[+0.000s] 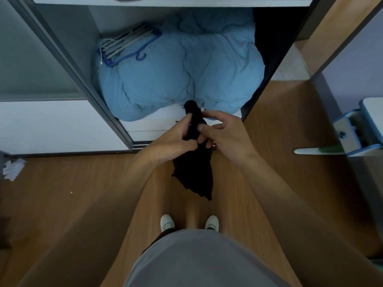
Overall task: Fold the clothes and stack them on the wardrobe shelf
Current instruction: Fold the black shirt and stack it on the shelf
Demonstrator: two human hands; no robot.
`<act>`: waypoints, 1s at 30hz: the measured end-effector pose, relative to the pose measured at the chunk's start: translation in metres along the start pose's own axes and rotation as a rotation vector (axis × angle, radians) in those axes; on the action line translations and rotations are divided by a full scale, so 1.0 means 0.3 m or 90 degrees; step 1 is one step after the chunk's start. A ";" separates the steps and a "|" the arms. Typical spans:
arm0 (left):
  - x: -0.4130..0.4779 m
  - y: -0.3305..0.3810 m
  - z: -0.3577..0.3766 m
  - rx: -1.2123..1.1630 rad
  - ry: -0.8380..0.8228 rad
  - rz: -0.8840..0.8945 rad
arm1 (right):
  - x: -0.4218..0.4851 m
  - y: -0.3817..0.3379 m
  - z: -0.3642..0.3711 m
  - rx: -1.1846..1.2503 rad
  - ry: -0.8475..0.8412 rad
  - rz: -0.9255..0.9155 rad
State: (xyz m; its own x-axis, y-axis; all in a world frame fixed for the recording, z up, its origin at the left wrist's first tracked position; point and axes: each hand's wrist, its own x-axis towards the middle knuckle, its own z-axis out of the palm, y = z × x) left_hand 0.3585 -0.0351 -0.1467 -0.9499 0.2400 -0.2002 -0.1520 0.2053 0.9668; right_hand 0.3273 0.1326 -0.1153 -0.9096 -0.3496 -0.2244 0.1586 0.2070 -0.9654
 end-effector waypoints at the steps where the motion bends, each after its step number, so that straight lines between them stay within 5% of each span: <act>1: -0.001 0.009 -0.001 0.004 0.001 0.007 | 0.000 0.001 -0.001 -0.018 0.009 -0.013; 4: -0.002 0.040 -0.006 0.034 0.025 0.032 | 0.002 -0.003 -0.016 -0.167 0.044 -0.100; 9: -0.016 0.063 -0.026 0.122 0.037 0.089 | 0.003 -0.018 -0.074 -0.328 -0.070 -0.255; 20: -0.066 0.010 -0.039 0.217 0.187 0.207 | 0.001 -0.036 -0.062 -0.226 -0.073 -0.194; 25: -0.071 -0.066 -0.050 0.310 0.175 0.182 | 0.010 -0.030 -0.040 -0.215 -0.068 -0.211; 30: -0.046 -0.146 -0.068 0.270 0.140 0.019 | 0.030 -0.047 -0.056 -0.320 -0.125 -0.233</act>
State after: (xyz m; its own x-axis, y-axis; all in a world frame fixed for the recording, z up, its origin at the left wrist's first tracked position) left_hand 0.3725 -0.0668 -0.1830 -0.9943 0.0552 -0.0912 -0.0422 0.5815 0.8125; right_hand 0.3106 0.1419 -0.1014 -0.7761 -0.6293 0.0402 -0.3899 0.4289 -0.8149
